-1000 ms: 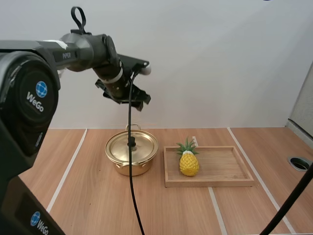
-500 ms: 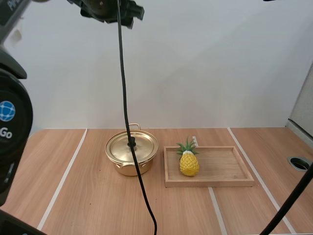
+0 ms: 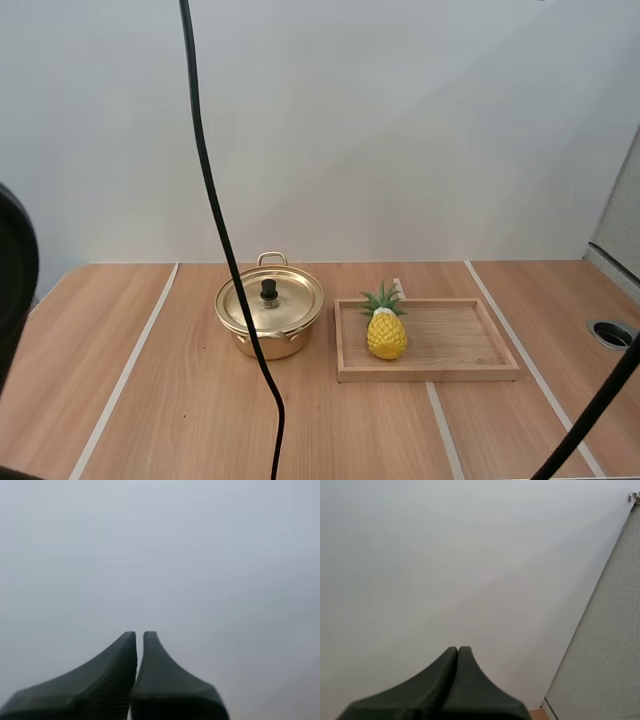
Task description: Open the pot, put the grape inside, and close it
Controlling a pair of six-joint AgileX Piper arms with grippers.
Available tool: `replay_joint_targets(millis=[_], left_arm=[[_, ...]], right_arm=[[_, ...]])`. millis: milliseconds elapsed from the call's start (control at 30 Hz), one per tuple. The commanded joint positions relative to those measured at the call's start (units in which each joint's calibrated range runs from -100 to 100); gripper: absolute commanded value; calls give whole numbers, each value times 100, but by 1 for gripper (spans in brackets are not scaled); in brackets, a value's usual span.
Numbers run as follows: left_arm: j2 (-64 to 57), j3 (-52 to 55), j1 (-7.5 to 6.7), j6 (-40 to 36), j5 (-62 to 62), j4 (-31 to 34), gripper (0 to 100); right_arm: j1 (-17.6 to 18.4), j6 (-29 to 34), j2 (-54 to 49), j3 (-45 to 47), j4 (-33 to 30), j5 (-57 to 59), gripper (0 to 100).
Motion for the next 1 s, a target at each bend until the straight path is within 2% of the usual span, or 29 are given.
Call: replay_joint_targets(millis=[0, 267, 467, 567, 767, 967], left_arm=[[-239, -68, 2, -217, -22, 78, 3], [-866, -68, 2, -392, -676, 45, 0], [-1311, 248, 2, -414, -1058, 45, 0], [-1674, 943, 2, -414, -1534, 45, 0], [-2769, 3234, 2, -414, -3146, 216, 0], [-3830, 4936, 2, -478, -4177, 341, 0]], right_arm=[[-25, 47, -149, -36, 210, -390, 0], [-25, 47, -582, -36, 647, -1408, 0], [-25, 47, -1007, -36, 688, -1922, 0], [-25, 27, -1178, -36, 761, -1976, 0], [-25, -452, -1420, -36, 1493, -1828, 0], [-25, -643, -1629, -36, 2007, -1385, 0]])
